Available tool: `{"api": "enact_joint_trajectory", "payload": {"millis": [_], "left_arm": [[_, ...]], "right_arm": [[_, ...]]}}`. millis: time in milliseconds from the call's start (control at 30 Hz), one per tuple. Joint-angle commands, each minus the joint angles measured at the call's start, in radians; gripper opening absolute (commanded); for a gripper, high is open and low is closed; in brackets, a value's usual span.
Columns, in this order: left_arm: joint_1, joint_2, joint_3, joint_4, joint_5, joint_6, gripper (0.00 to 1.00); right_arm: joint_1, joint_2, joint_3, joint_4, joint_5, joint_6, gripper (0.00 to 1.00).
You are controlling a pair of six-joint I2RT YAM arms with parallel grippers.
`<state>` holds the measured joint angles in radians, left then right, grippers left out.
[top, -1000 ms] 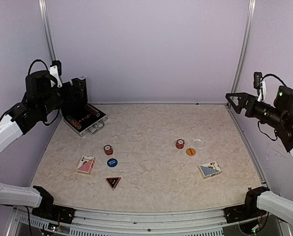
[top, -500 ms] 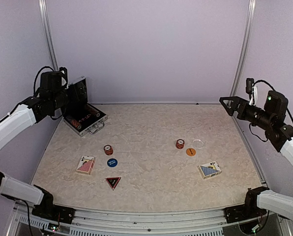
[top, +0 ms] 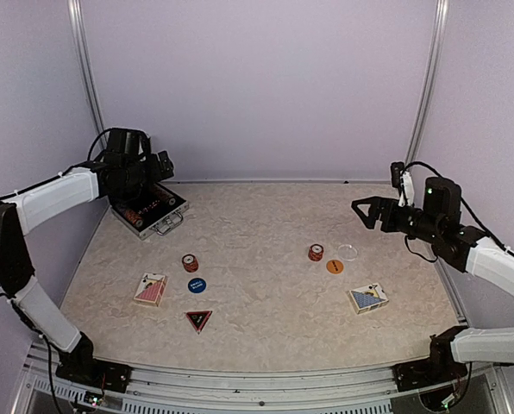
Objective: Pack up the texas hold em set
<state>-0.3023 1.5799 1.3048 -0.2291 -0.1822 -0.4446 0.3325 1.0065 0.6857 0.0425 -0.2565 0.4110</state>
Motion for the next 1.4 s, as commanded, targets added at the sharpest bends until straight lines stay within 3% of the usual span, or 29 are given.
{"api": "enact_joint_trajectory", "payload": {"millis": [0,633,1367], "left_arm": [[-0.004,0.086,0.021,0.036,0.034,-0.04,0.99],[0.045,0.456,0.266,0.076,0.132,-0.035,0.96],[0.045,0.66,0.394,0.066,0.139,-0.109,0.96]], "right_arm": [[0.039,0.028,-0.021,0.096,0.021,-0.021,1.0],[0.082,0.116,-0.093,0.246,0.003,-0.025,1.0],[0.092,0.133,-0.113,0.261,0.03,-0.01,1.0]]}}
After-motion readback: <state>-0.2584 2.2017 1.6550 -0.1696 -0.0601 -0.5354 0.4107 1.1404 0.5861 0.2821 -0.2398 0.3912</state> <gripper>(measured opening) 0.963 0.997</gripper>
